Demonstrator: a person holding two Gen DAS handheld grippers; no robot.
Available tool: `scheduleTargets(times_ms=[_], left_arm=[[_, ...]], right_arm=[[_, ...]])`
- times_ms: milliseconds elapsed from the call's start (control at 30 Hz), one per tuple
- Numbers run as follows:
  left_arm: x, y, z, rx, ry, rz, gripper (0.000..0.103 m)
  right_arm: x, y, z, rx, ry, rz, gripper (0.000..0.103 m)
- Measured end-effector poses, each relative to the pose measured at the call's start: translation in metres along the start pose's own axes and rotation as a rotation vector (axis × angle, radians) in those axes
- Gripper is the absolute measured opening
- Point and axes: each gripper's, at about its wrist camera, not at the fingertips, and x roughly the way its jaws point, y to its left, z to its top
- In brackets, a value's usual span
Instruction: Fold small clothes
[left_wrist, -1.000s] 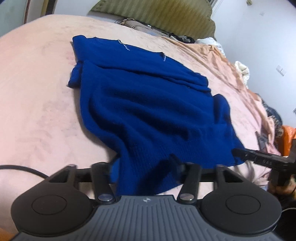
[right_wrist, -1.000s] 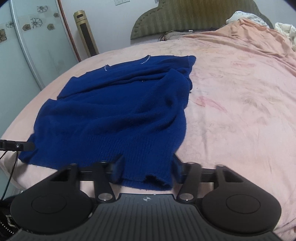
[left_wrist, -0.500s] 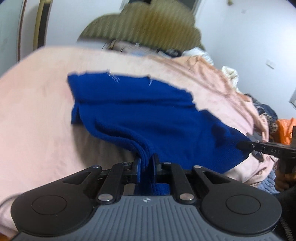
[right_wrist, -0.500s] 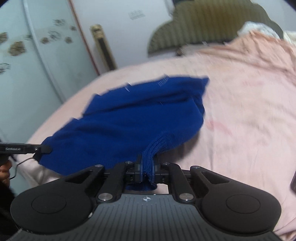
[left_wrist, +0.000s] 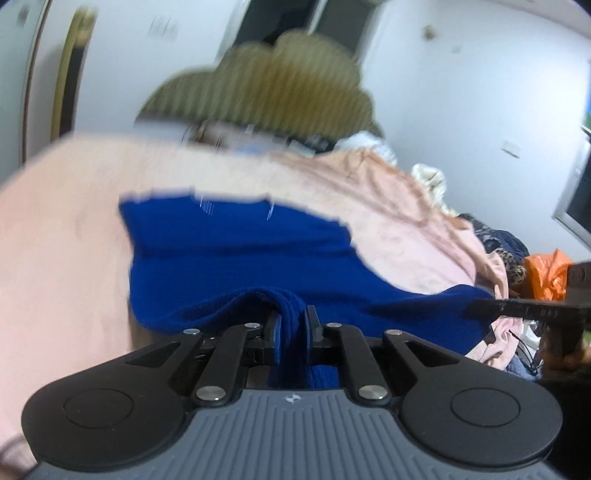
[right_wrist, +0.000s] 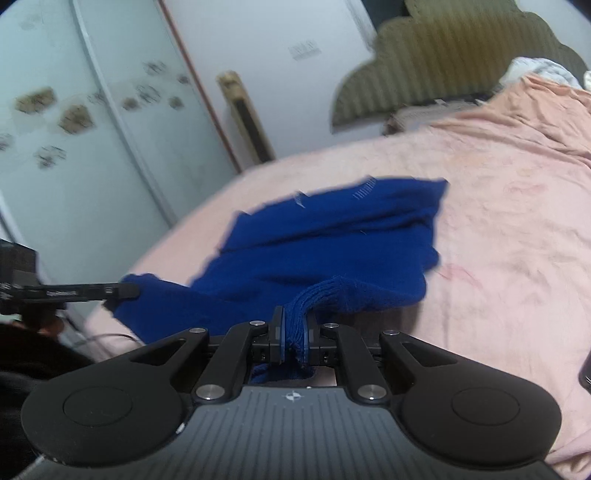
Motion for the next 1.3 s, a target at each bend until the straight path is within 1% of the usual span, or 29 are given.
scheduleTargets(times_ms=[67, 100, 133, 200, 267, 300, 467, 500, 533, 633, 700, 800, 867, 933, 967, 1033, 1100, 1133, 1167, 1200, 1233, 1300], left_arm=[[-0.012, -0.003, 0.005, 0.031, -0.057, -0.022, 0.011], [-0.014, -0.001, 0.005, 0.035, -0.075, -0.027, 0.011], [-0.012, 0.002, 0.006, 0.025, -0.078, -0.015, 0.011], [0.000, 0.012, 0.007, -0.031, -0.035, 0.014, 0.011], [0.013, 0.023, 0.008, -0.089, 0.000, 0.021, 0.011], [0.017, 0.026, 0.008, -0.102, 0.006, 0.028, 0.011], [0.034, 0.028, 0.027, -0.115, -0.020, 0.051, 0.011], [0.039, 0.027, 0.032, -0.109, -0.029, 0.067, 0.011], [0.045, 0.025, 0.038, -0.100, -0.035, 0.101, 0.011], [0.065, 0.018, 0.055, -0.063, -0.038, 0.233, 0.011], [0.081, 0.018, 0.064, -0.070, -0.023, 0.296, 0.011], [0.107, 0.025, 0.069, -0.097, 0.012, 0.311, 0.011], [0.122, 0.026, 0.068, -0.084, 0.044, 0.342, 0.011], [0.127, 0.027, 0.065, -0.082, 0.058, 0.384, 0.011], [0.126, 0.031, 0.063, -0.091, 0.063, 0.379, 0.011], [0.120, 0.039, 0.060, -0.126, 0.081, 0.338, 0.011], [0.117, 0.047, 0.053, -0.156, 0.126, 0.320, 0.022], [0.115, 0.049, 0.047, -0.158, 0.152, 0.317, 0.042], [0.114, 0.049, 0.041, -0.156, 0.171, 0.317, 0.070], [0.111, 0.050, 0.034, -0.155, 0.181, 0.317, 0.079], [0.105, 0.049, 0.026, -0.151, 0.174, 0.310, 0.081], [0.096, 0.044, 0.012, -0.119, 0.188, 0.274, 0.081]], right_arm=[[-0.009, 0.003, 0.006, -0.017, -0.032, 0.020, 0.012], [-0.009, 0.002, 0.008, -0.023, -0.038, 0.014, 0.012], [-0.006, -0.001, 0.008, -0.021, -0.036, -0.008, 0.012], [0.005, -0.008, 0.009, 0.017, -0.022, -0.033, 0.012], [0.016, -0.014, 0.007, 0.054, -0.008, -0.025, 0.012], [0.021, -0.017, 0.007, 0.064, -0.006, -0.024, 0.012], [0.046, -0.026, 0.020, 0.099, -0.030, -0.049, 0.012], [0.051, -0.029, 0.023, 0.101, -0.037, -0.060, 0.012], [0.058, -0.032, 0.027, 0.103, -0.041, -0.074, 0.012], [0.081, -0.036, 0.035, 0.083, -0.048, -0.143, 0.012], [0.097, -0.039, 0.040, 0.080, -0.049, -0.170, 0.012], [0.118, -0.038, 0.043, 0.048, -0.054, -0.221, 0.012], [0.130, -0.036, 0.044, 0.029, -0.058, -0.235, 0.012], [0.139, -0.038, 0.047, 0.035, -0.057, -0.246, 0.012], [0.142, -0.040, 0.048, 0.039, -0.056, -0.253, 0.012], [0.147, -0.043, 0.049, 0.049, -0.055, -0.262, 0.012], [0.148, -0.046, 0.049, 0.060, -0.054, -0.255, 0.012], [0.148, -0.047, 0.049, 0.062, -0.053, -0.255, 0.012], [0.147, -0.048, 0.048, 0.065, -0.053, -0.256, 0.012], [0.147, -0.049, 0.048, 0.068, -0.052, -0.256, 0.012], [0.147, -0.049, 0.047, 0.071, -0.052, -0.255, 0.012], [0.146, -0.050, 0.046, 0.073, -0.049, -0.255, 0.012]])
